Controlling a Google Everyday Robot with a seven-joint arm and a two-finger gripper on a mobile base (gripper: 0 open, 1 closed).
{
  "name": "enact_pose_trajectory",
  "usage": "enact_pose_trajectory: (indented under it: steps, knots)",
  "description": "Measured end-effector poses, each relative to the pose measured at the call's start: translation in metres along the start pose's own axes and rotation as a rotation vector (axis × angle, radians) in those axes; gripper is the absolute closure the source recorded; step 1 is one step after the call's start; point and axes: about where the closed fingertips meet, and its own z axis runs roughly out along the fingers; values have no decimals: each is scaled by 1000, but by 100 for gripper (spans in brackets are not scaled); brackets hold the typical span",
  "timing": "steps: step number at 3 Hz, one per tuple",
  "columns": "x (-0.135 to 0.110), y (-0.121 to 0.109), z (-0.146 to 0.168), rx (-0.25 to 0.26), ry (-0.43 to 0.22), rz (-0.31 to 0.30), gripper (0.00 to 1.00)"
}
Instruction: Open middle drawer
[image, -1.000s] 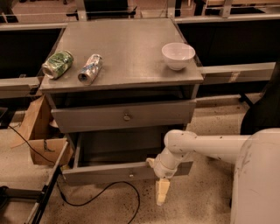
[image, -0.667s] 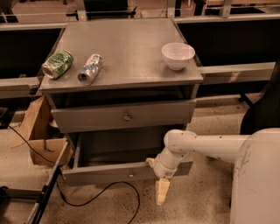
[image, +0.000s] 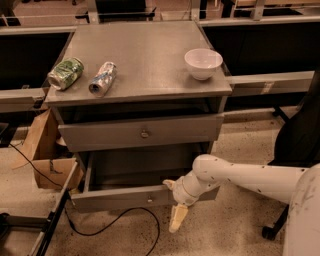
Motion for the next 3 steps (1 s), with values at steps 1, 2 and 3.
enact_pose_trajectory:
  steps: [1, 2, 3]
  knots:
    - [-8, -10, 4, 53, -46, 9, 0]
    - [-9, -22, 16, 83, -42, 18, 0]
    - [-2, -33, 32, 72, -2, 31, 0]
